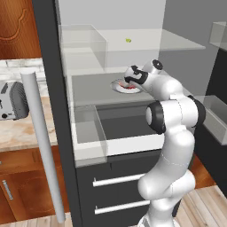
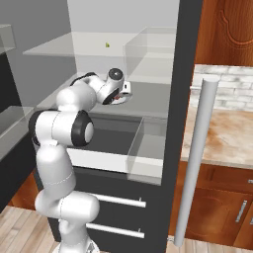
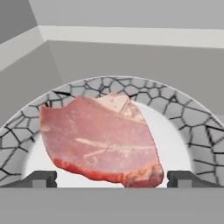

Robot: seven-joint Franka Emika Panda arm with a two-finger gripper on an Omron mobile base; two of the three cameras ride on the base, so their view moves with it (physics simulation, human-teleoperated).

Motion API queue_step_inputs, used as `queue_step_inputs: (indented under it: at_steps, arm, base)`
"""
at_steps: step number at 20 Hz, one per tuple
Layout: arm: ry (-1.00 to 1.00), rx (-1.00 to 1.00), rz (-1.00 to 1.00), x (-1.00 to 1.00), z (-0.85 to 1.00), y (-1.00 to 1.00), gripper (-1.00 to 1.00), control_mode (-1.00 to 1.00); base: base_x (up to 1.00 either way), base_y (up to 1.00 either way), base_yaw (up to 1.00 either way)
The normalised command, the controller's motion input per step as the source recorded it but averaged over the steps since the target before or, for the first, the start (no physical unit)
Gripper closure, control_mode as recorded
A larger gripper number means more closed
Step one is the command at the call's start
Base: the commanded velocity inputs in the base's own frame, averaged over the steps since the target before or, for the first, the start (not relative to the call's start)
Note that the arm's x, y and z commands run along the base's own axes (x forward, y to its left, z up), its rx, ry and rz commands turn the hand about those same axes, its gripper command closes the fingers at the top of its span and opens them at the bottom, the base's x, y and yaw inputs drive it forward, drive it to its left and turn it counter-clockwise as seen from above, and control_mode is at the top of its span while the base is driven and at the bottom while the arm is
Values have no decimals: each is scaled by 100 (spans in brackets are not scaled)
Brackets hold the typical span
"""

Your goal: Transport the steak from the fridge to the microwave and turn on the microwave.

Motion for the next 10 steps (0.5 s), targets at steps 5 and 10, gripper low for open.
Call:
queue_step_inputs:
  at_steps: [5,10]
  arm:
    - [0,0,0,11,-2,-4,-100,-100]
    - [0,0,0,11,-3,-3,-100,-100]
  base:
    - [0,0,0]
    - [0,0,0]
